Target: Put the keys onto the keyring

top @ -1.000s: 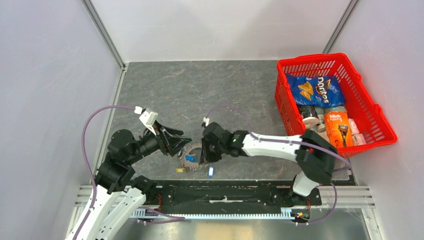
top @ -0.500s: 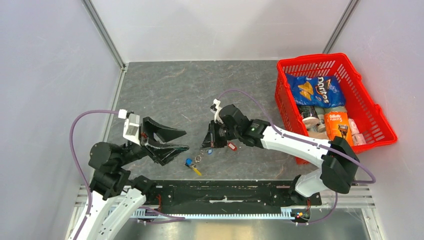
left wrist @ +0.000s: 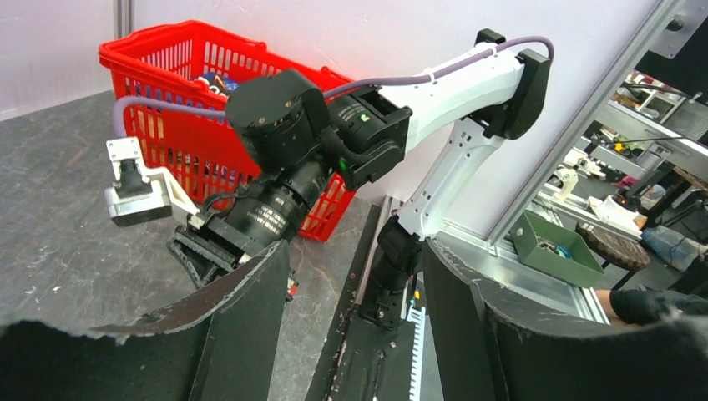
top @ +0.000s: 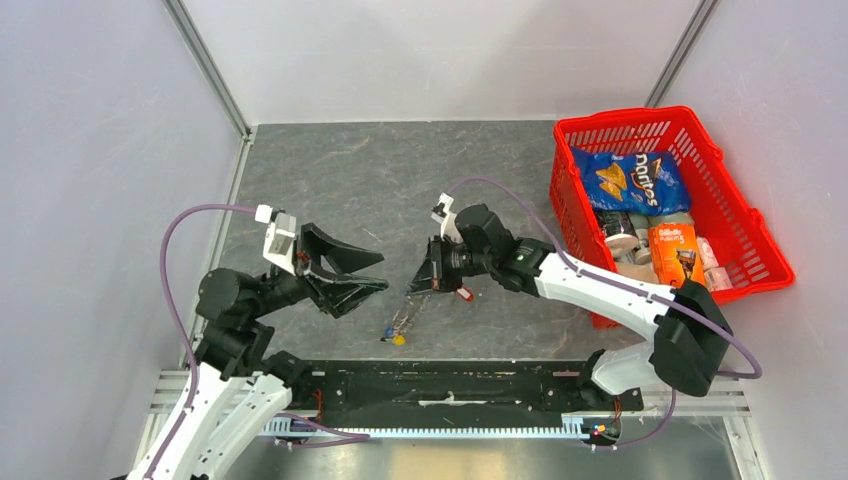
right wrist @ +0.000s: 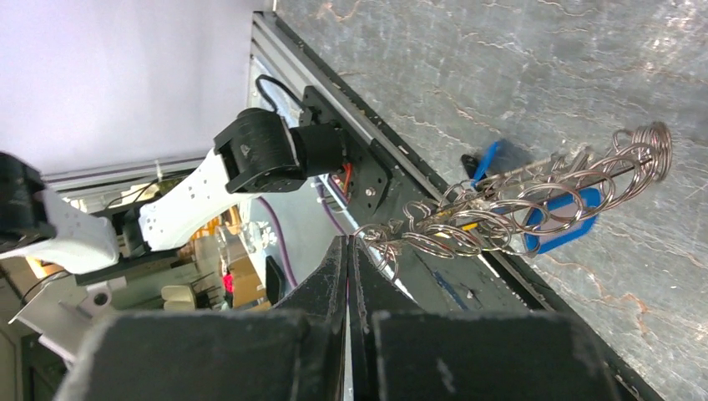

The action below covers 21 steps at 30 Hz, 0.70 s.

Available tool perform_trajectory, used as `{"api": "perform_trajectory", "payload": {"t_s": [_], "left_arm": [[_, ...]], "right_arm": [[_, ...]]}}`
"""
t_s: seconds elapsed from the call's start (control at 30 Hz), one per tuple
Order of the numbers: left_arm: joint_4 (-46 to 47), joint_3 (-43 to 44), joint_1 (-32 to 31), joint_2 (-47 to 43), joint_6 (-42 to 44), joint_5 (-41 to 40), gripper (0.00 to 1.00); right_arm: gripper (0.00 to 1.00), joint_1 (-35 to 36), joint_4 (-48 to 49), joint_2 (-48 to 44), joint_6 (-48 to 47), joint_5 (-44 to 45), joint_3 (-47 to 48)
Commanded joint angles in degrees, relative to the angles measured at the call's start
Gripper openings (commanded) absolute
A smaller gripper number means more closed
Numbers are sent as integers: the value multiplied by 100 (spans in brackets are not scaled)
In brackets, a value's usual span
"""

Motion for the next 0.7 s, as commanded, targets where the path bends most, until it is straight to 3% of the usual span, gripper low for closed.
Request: {"api": "perform_trajectory", "payload": {"t_s": [0.0, 0.67], "left_arm": [[740, -89, -16, 180, -328, 361, 66], [1295, -726, -15, 218, -768, -17, 61]], "right_arm": [[0, -152, 359, -378, -63, -609, 483], [0, -500, -308, -630, -249, -666, 1183]]}}
